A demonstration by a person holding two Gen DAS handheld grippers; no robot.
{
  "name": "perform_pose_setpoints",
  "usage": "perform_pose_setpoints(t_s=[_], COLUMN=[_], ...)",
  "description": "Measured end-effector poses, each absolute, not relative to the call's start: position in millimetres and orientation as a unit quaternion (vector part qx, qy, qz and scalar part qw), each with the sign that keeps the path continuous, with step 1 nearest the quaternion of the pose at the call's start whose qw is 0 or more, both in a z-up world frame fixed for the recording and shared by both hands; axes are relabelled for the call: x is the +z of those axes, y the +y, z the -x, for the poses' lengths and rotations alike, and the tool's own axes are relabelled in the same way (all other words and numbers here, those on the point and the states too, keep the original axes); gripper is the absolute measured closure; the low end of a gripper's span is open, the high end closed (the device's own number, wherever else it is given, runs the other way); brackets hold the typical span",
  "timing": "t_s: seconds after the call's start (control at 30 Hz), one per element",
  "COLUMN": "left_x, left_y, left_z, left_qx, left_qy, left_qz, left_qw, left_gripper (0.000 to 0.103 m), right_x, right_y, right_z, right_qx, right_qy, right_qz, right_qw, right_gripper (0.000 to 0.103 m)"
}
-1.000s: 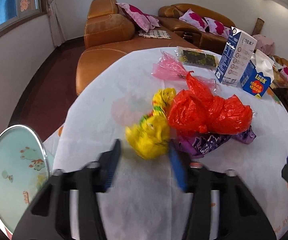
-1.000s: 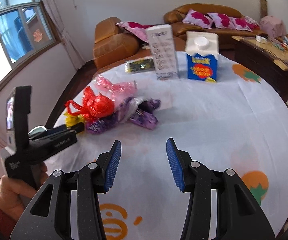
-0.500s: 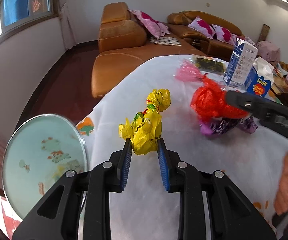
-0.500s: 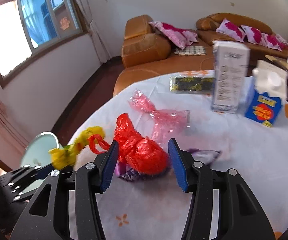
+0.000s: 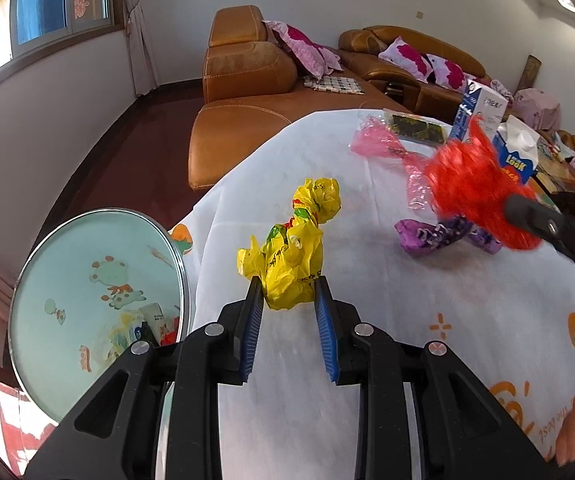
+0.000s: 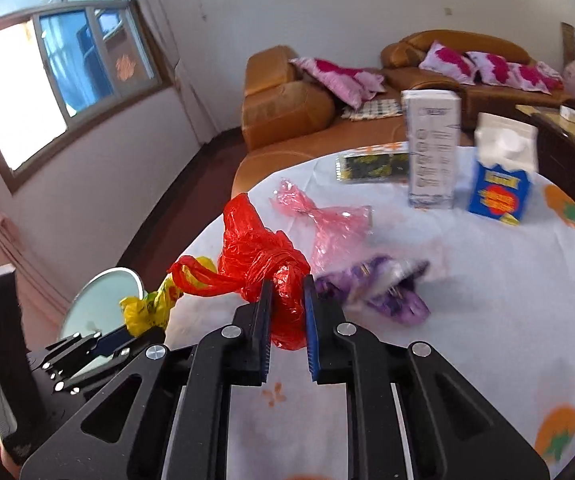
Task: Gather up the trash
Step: 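Carry the yellow bag and red bag toward the teal bin with both tools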
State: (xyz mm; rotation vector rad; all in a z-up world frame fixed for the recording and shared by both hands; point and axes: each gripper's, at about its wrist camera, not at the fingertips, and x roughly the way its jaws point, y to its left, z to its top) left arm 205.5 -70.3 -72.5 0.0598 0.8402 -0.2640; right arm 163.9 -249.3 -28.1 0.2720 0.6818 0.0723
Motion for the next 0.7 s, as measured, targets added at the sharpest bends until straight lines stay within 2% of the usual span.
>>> perform_pose_setpoints(t_s=[0.27,0.7], left_x=[-69.0,-67.0], left_y=[-69.1,-74.6], left_z=[-178.0,-141.1], left_qx=[-0.137,-0.148], left_qy=[0.405,0.407], left_qz=[-0.028,-0.037], left_qw=[0.903,0.901], left_gripper=[0.077,0.077], right_x=[-38.7,-44.8], right_y=[-257.7,-267.2], right_z=[-111.6,-74.2], right_qx=[0.002,-0.009], right_qy=[0.338,0.341], right_qz=[-0.143,-0.166], right_qw=[0.93,0.925], right_gripper=[0.088,0.088])
